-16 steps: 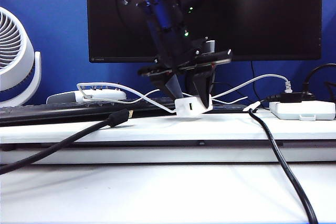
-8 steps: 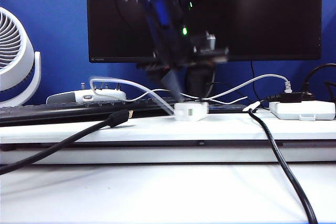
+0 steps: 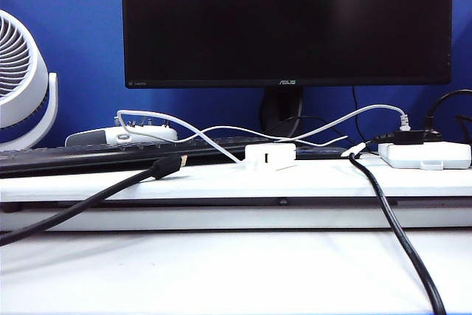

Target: Pick up the Type-C charging cable and the charging base, insert one end of the Type-C charger into the corresponding slot on the base, and finally place the plugged-in charger back on the table.

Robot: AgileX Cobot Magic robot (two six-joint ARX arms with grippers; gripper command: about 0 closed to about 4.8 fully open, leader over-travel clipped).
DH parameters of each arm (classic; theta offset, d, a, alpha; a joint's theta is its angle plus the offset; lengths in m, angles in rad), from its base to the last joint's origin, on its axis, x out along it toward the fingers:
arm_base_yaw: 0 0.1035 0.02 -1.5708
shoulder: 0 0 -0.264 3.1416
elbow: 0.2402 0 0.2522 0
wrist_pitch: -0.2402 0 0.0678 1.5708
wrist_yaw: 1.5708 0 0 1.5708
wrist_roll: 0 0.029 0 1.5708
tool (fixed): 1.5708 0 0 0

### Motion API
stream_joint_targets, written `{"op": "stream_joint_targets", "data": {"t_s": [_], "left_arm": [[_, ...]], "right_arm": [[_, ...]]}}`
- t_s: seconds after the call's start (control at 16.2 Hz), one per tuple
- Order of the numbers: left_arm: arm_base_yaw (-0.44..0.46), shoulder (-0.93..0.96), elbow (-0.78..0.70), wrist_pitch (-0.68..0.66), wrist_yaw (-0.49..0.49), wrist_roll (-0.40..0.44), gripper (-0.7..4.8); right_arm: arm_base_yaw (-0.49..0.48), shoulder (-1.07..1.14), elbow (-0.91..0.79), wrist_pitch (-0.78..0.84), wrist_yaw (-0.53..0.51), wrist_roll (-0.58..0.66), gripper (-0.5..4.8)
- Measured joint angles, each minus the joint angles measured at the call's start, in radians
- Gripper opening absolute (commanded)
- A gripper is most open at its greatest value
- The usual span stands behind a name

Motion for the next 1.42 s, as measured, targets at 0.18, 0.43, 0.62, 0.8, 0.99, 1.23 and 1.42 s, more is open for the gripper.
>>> {"op": "stream_joint_targets", "data": {"t_s": [0.18,0.43,0.62,0.8,0.99,1.23,1.42], "left_arm": [[-0.001,-0.248,0.003,-0.026,-0.010,-0.002,-0.06],[-0.001,-0.504,0.005,-0.285,-0.084,0.017,-0.06],[-0.003,-0.735,-0.007,-0.608,-0.112,0.016,-0.06],[-0.003,-0.941,-0.169,-0.698,-0.114,-0.010,-0.06],[-0.003,-1.180,-0.397,-0.697,-0.115,-0.080,-0.06],[-0.003,-1.371,-0.753,-0.463,-0.081,-0.093,-0.06],[-0.002,-1.365,-0.957,-0.254,0.040,-0.093,-0.06]], "right_arm": [[0.004,-0.146,-0.008,-0.225,0.266,-0.187,-0.06],[0.004,-0.382,-0.119,-0.322,0.459,-0.301,-0.06],[0.003,-0.728,-0.434,-0.328,0.507,-0.304,-0.06],[0.004,-0.943,-0.693,-0.407,0.517,-0.259,-0.06],[0.002,-1.025,-0.884,-0.425,0.637,-0.236,-0.06],[0.003,-1.023,-1.054,-0.439,0.682,-0.235,-0.06],[0.003,-1.019,-1.115,-0.460,0.700,-0.231,-0.06]]}}
